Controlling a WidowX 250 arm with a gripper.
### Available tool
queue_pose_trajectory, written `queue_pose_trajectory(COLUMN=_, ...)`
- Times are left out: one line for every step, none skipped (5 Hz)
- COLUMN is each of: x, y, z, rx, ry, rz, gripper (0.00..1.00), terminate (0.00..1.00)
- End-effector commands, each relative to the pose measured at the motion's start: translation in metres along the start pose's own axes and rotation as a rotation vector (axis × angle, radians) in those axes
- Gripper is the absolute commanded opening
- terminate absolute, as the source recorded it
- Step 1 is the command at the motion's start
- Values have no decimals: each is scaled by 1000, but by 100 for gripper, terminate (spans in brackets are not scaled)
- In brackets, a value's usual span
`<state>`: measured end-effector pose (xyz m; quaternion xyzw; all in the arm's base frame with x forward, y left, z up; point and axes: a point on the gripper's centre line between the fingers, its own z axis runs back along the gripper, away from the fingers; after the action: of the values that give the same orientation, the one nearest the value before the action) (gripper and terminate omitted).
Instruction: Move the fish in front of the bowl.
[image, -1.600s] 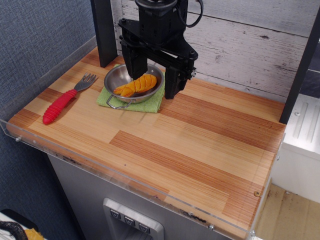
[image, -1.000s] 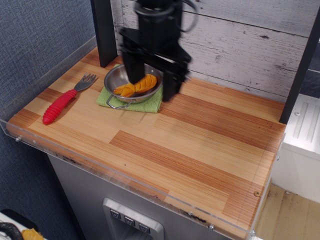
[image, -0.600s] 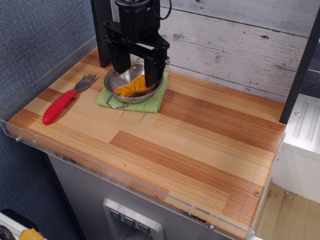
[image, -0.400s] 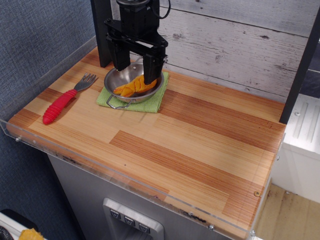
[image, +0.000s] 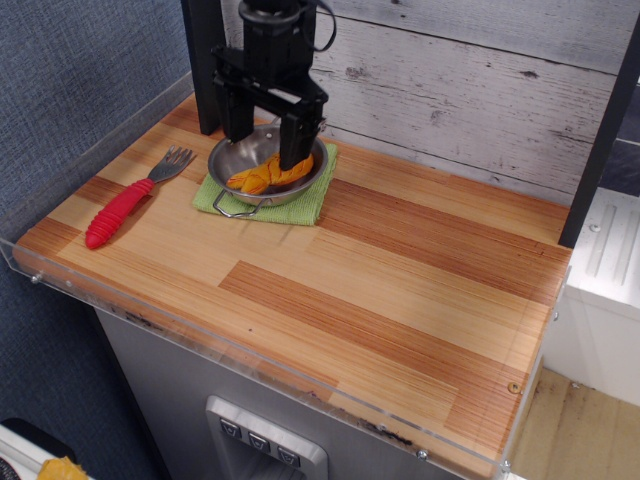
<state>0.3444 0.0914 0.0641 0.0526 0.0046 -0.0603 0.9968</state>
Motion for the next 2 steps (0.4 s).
queue_pose_trajectory(x=5, y=16, z=-4, rx=45, ry=-53, rz=15, gripper=100, terminate=0)
queue_pose_trajectory(x=7, y=16, z=-17, rx=55, ry=-39, rz=25, gripper=100, terminate=0)
